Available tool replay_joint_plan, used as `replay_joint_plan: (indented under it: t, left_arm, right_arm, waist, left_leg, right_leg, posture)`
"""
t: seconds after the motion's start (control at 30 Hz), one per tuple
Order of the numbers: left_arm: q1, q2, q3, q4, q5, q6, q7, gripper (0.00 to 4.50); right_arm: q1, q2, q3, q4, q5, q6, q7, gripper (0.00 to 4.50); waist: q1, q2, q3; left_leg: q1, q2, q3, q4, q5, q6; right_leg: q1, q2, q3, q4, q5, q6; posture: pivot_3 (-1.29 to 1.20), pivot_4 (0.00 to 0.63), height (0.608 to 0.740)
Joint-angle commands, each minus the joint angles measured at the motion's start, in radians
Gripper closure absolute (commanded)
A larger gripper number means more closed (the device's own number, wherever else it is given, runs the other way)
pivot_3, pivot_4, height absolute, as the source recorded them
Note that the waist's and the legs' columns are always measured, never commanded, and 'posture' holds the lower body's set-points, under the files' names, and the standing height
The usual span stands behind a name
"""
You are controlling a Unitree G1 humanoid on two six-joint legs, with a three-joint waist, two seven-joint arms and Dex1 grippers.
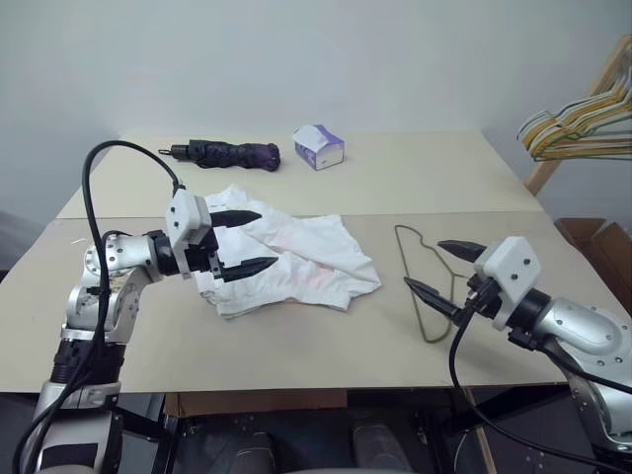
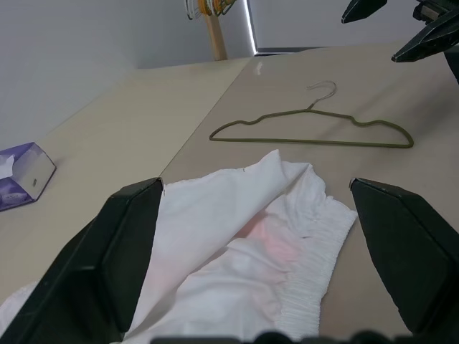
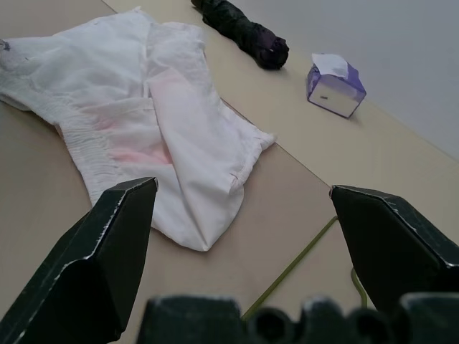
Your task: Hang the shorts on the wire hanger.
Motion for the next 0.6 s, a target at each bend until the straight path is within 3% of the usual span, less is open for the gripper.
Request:
replay_joint_plan:
  t: [0.03,0.4,0.6]
  left_arm:
    - [-0.005,-0.003,0.023,-0.006,-0.013,-0.006,0.012,0.0]
    - [0.021,-0.002,0.028,-0.053,-0.02,0.004,0.024,0.0]
    - [0.044,0.003,0.036,-0.048,-0.034,-0.01,-0.004,0.0]
  right_arm:
    - [-0.021,-0.01,-0.018,-0.03,0.006,-0.021,0.004,0.02]
    - [-0.062,-0.01,0.028,-0.032,0.003,0.011,0.0,0.02]
    - [-0.165,-0.029,0.266,-0.028,-0.126,0.081,-0.017,0.02]
  waist:
    - [0.0,0.0,0.0]
    - [-0.002,0.0,0.0]
    - [-0.005,0.0,0.0]
  left_leg:
    - [0.0,0.0,0.0,0.0,0.0,0.0]
    - [0.0,0.0,0.0,0.0,0.0,0.0]
    - [0.001,0.0,0.0,0.0,0.0,0.0]
  right_leg:
    - [0.0,0.0,0.0,0.0,0.0,0.0]
    - [0.0,0.0,0.0,0.0,0.0,0.0]
    - [0.0,0.0,0.0,0.0,0.0,0.0]
  posture:
    - [-0.22,0.0,0.74]
    - [-0.2,0.0,0.74]
    - [-0.24,0.0,0.74]
